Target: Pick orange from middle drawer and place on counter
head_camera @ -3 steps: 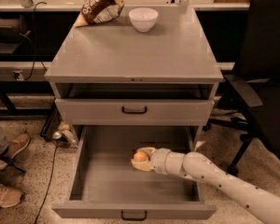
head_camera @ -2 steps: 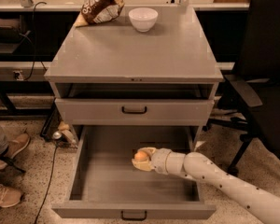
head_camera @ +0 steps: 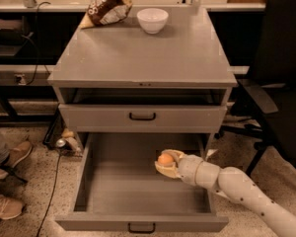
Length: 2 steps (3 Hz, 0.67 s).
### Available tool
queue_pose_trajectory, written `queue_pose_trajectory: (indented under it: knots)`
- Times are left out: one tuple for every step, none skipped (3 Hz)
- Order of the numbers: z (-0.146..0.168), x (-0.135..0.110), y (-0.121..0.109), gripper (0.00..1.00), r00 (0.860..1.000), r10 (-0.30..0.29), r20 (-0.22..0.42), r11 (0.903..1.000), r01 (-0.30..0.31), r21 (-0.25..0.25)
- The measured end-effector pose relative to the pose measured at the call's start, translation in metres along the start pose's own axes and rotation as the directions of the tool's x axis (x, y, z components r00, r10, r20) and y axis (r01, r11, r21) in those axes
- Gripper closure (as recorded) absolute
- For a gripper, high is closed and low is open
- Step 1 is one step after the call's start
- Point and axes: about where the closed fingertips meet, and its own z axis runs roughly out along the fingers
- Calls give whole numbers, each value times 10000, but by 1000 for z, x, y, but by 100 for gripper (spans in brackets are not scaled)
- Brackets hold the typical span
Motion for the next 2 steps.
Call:
queue_pose_trajectory:
  knots:
    - [-66, -51, -29, 100, 9965, -783, 301, 9912, 746, 1092]
    - [-102, -84, -51, 100, 9911, -1289, 327, 9771, 1213, 1745]
